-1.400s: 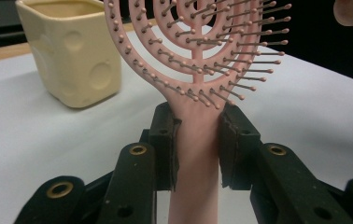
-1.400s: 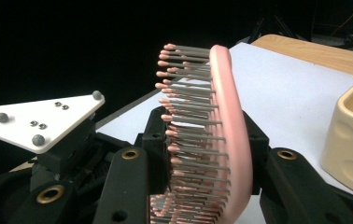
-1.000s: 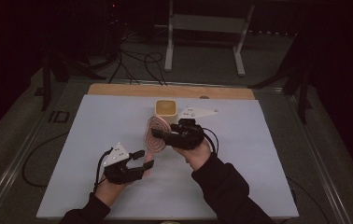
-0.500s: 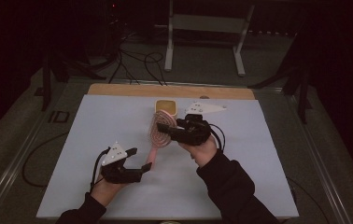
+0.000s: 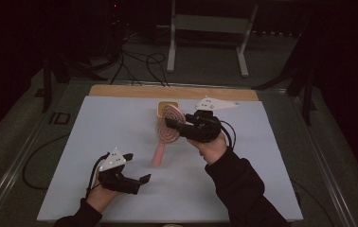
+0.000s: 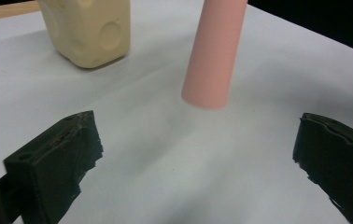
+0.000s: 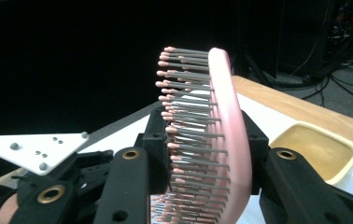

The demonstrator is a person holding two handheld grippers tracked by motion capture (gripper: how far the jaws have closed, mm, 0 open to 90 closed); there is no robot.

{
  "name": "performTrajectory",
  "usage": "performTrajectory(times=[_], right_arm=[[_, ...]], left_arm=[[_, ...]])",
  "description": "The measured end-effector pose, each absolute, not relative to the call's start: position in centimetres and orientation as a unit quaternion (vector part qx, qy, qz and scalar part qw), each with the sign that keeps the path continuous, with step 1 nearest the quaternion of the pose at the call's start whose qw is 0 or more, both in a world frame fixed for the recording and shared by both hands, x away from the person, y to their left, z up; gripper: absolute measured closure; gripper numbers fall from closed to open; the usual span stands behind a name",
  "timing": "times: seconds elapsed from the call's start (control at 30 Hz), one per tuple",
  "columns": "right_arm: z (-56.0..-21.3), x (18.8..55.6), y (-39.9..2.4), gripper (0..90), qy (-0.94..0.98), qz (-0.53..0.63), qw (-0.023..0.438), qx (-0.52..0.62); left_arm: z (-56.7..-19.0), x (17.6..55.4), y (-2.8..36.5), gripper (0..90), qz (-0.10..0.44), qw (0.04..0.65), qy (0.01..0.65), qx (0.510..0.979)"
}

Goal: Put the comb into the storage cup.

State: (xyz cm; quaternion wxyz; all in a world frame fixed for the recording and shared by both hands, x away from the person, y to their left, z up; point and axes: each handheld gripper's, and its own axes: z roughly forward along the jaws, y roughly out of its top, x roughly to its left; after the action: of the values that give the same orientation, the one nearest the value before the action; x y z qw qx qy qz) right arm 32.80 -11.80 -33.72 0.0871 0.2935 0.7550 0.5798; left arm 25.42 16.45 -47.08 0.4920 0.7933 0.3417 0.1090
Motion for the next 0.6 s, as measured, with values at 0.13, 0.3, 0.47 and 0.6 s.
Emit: performTrajectory(times=[0.13, 0.3, 0.47, 0.6], right_arm=[[-33.2, 32.9, -12.2, 64.7, 0.755, 0.579, 0.096, 0.292], [-32.8, 33.1, -12.6, 64.7, 0.753, 0.581, 0.103, 0.291], [-32.3, 33.5, -13.2, 64.7, 0.749, 0.583, 0.113, 0.295], [-32.0, 33.7, -13.6, 64.7, 0.744, 0.586, 0.115, 0.299]], left_arm=[[-47.1, 24.9, 17.0, 0.3, 0.1, 0.494, 0.342, 0.793], [-47.6, 24.0, 18.0, 0.2, 0.1, 0.491, 0.346, 0.793], [-48.3, 23.2, 19.0, 0.2, 0.103, 0.483, 0.347, 0.797], [-48.6, 22.7, 19.4, 0.3, 0.11, 0.476, 0.352, 0.798]])
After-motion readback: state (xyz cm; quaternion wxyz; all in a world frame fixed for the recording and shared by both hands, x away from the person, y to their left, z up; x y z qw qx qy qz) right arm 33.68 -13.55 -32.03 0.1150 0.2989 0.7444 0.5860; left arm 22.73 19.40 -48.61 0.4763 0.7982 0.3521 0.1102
